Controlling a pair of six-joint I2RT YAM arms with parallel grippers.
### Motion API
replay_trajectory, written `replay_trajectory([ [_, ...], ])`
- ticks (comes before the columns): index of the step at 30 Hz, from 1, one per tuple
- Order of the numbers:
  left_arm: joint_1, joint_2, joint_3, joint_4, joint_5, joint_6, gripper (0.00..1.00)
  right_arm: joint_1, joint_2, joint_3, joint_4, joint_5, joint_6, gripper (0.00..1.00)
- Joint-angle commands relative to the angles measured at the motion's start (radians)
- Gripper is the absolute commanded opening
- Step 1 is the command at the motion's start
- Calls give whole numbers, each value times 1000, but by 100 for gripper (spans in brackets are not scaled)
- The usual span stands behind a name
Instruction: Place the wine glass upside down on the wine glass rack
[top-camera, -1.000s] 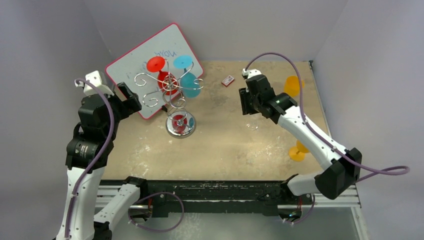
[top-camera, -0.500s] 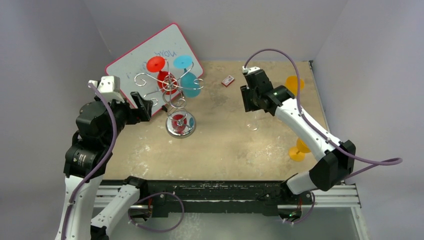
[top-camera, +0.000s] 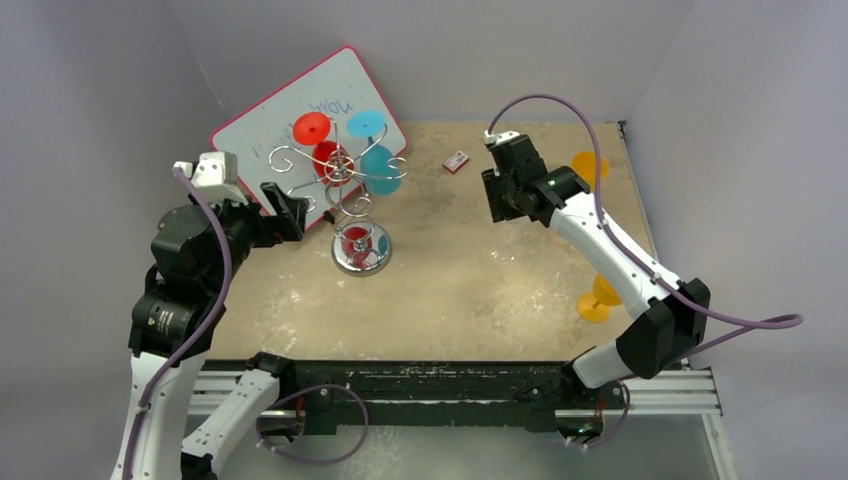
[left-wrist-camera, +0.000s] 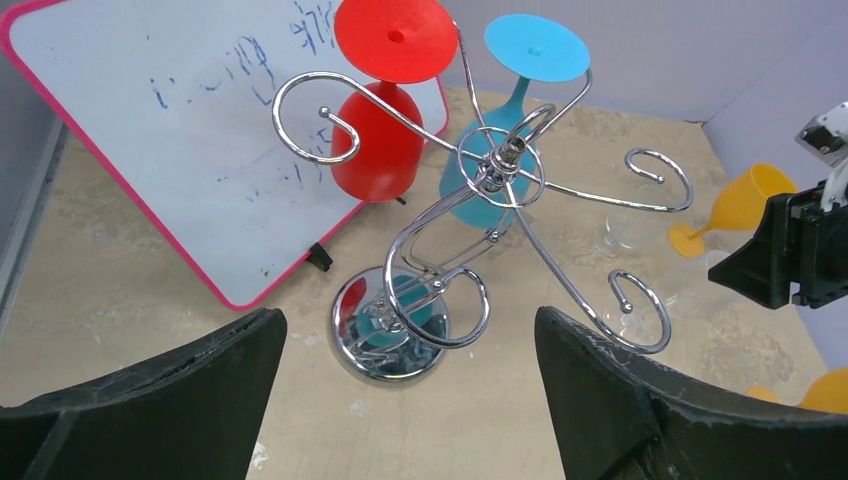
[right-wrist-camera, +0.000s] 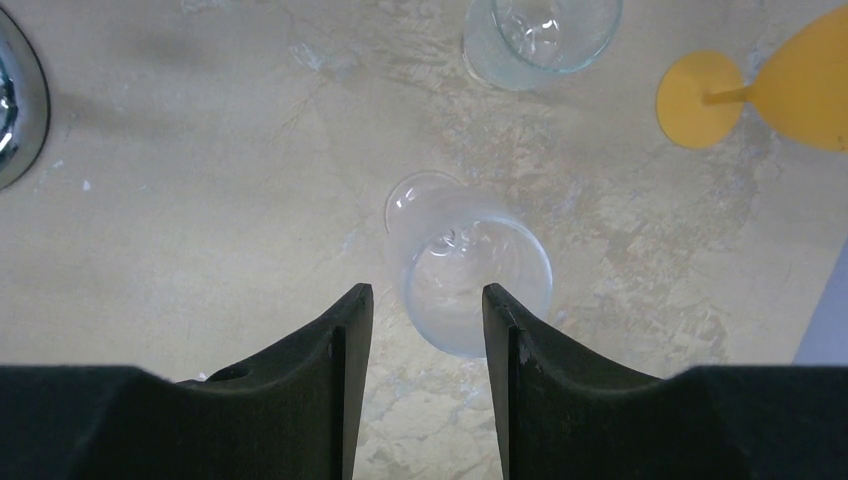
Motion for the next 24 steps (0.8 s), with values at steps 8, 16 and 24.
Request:
replay_trajectory([
  [8, -9, -6, -5, 68, 155, -9, 90, -10, 4, -89, 60, -64, -11, 43],
  [16, -25, -16, -87, 159, 383, 1, 88, -9, -24, -80, 60, -73, -20, 22],
  [24, -34, -33, -143, 165, 393, 58, 86, -9, -40, -98, 61, -101, -32, 13],
])
